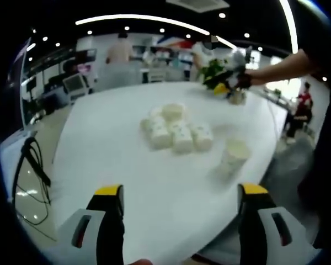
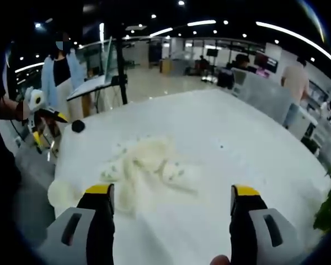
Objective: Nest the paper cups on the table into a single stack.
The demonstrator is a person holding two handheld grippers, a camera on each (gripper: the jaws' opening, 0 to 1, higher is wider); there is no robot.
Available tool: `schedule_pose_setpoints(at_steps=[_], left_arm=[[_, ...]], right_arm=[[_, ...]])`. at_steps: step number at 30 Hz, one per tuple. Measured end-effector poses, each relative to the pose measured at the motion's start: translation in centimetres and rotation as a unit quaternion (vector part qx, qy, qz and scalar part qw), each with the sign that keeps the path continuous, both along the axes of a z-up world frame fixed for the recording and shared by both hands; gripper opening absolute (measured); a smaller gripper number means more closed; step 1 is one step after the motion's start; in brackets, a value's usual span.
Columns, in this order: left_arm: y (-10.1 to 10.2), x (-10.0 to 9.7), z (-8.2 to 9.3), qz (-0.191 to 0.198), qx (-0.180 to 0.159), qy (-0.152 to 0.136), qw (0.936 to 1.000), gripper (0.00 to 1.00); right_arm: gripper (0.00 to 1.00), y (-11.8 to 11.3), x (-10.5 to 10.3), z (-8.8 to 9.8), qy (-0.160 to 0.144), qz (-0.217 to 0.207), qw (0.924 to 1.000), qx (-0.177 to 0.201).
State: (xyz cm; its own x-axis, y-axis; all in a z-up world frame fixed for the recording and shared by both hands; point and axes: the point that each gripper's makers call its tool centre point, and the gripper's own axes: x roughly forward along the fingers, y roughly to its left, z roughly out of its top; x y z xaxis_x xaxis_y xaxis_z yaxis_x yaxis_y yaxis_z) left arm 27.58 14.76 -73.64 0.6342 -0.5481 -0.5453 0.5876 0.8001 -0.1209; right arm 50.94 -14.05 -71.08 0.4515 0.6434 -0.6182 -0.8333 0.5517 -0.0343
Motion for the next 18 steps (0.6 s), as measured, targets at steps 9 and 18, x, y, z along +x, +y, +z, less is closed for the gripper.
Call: schedule_pose_setpoints(at_steps=[9, 18], left_arm=[[0.0, 0.3, -0.4, 0.011, -0.004, 0.004, 0.9999, 0.83], [-0.4, 0.2, -1.1, 0.009, -0.002, 0.013, 0.9999, 0.83]], right_arm=[[0.80, 0.3, 1.0, -1.0, 0.010, 0.007, 0.9999, -0.001], [0.70, 0.4, 2.3, -1.6, 0.015, 0.015, 0.9998, 0.007]])
